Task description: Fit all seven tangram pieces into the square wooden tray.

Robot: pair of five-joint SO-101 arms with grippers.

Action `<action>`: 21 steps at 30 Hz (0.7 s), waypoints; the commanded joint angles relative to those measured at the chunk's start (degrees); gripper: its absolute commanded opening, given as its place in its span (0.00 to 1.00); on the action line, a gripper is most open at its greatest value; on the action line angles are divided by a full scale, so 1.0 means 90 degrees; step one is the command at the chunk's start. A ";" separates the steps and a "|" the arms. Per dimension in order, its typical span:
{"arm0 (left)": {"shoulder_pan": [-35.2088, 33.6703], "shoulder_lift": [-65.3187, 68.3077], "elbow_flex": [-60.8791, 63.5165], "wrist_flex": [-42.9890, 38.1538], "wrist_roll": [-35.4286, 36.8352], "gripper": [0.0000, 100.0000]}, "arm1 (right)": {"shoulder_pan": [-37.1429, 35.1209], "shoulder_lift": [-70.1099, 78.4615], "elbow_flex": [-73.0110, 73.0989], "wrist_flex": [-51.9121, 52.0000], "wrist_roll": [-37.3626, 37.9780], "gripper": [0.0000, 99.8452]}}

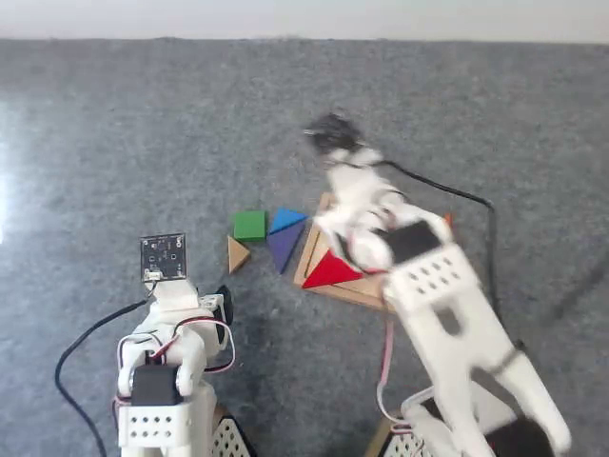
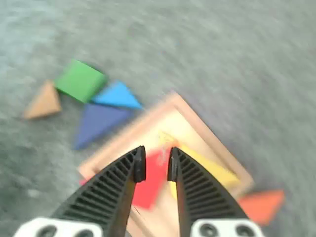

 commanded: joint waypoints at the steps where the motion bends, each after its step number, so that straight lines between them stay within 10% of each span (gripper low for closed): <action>1: -0.0029 -0.0088 -0.0073 0.0029 0.0059 0.14 | 0.0454 -0.0474 0.1006 -0.0015 0.0127 0.09; 21: -0.0029 -0.0088 -0.0073 0.0029 0.0059 0.14 | 0.0601 0.0376 0.2276 -0.0786 0.0147 0.09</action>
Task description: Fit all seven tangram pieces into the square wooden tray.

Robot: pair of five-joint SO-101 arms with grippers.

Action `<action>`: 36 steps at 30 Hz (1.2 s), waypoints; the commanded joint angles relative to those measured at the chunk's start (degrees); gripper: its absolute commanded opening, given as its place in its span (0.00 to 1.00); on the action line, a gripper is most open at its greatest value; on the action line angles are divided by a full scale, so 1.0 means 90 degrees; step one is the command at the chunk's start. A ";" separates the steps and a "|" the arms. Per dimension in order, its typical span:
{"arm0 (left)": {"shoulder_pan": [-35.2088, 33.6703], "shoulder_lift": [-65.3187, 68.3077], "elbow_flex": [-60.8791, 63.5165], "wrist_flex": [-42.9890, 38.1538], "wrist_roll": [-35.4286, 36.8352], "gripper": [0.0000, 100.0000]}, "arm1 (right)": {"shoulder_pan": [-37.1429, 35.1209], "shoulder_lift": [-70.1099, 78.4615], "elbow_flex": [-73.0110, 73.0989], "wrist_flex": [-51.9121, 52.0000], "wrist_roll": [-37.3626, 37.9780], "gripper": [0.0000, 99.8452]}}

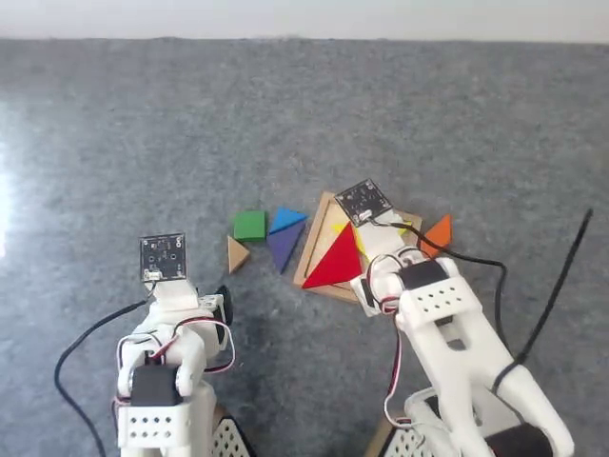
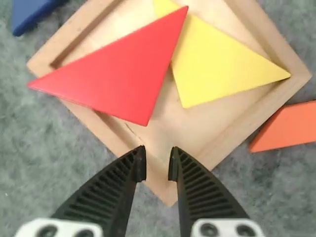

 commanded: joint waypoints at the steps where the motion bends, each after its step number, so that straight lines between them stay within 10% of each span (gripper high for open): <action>1: -0.0029 -0.0088 -0.0073 0.0029 0.0059 0.14 | 0.0278 0.0454 -0.0244 -0.0376 -0.0186 0.09; 36: -0.0029 -0.0088 -0.0073 0.0029 0.0059 0.14 | 0.0513 0.3951 -0.3917 -0.0767 -0.0225 0.09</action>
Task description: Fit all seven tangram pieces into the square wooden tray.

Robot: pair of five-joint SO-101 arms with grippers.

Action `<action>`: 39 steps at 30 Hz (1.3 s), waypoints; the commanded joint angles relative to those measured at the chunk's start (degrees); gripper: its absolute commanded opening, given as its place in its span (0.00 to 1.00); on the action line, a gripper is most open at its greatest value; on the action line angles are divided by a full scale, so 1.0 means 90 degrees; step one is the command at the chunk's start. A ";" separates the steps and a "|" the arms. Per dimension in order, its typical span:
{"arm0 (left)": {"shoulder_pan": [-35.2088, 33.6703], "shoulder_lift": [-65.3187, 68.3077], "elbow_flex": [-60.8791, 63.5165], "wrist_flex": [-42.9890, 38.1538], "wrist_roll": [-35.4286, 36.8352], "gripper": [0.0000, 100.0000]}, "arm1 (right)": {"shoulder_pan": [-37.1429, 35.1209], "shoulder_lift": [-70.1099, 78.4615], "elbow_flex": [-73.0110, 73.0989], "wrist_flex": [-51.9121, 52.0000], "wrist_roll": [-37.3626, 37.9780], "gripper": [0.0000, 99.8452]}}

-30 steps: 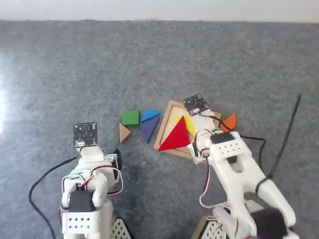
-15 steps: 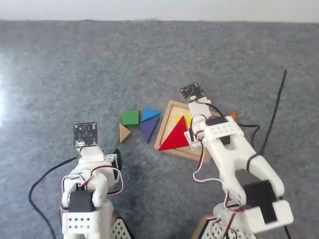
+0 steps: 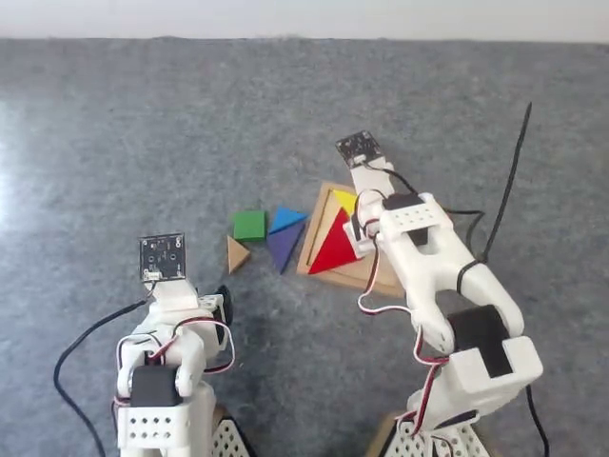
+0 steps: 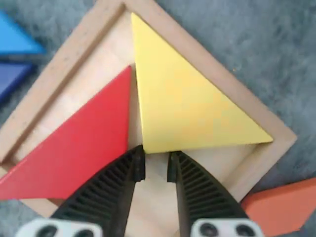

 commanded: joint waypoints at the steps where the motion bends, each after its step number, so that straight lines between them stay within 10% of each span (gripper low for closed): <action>1: -0.0029 -0.0088 -0.0073 0.0029 0.0059 0.14 | 0.0063 -0.0171 -0.0547 -0.0132 -0.0205 0.09; 19: -0.0029 -0.0088 -0.0073 0.0029 0.0059 0.14 | -0.1089 -0.3863 0.2178 0.0630 -0.0352 0.09; 39: -0.0029 -0.0088 -0.0073 0.0029 0.0059 0.14 | -0.1060 -0.1343 0.1221 -0.0249 -0.0342 0.09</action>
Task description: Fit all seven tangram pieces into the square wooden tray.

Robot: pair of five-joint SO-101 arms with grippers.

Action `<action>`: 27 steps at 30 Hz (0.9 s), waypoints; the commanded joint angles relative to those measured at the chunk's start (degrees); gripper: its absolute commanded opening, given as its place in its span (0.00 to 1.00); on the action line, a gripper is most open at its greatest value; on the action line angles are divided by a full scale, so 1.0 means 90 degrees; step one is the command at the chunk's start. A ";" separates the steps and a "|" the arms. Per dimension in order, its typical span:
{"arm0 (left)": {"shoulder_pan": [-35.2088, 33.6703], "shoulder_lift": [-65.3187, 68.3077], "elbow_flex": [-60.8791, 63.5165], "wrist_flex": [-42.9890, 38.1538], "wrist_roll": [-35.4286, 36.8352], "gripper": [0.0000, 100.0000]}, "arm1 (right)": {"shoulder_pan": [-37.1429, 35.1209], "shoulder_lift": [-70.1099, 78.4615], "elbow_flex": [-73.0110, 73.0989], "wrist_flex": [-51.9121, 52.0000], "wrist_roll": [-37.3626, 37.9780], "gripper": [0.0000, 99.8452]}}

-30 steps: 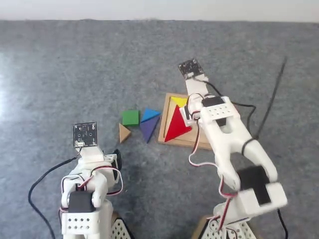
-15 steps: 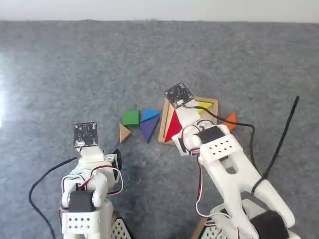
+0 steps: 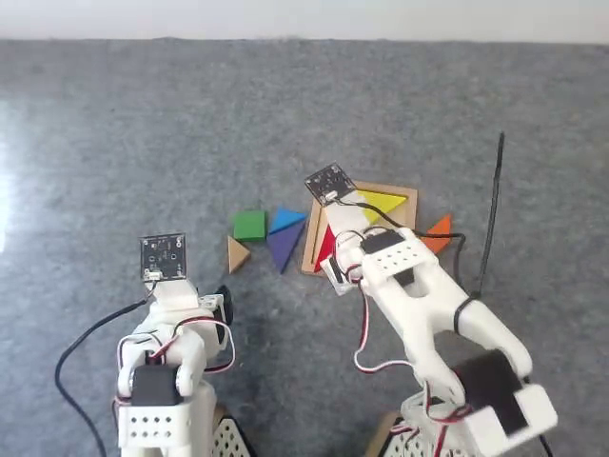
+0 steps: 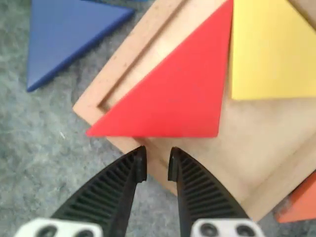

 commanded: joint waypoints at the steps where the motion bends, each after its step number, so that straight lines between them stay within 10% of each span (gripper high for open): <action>1: -0.0029 -0.0088 -0.0073 0.0029 0.0059 0.14 | 0.0054 0.0044 -0.0498 -0.0112 -0.0039 0.09; 27: -0.0029 -0.0088 -0.0073 0.0029 0.0059 0.14 | 0.0034 0.0132 -0.1006 0.0493 -0.0010 0.09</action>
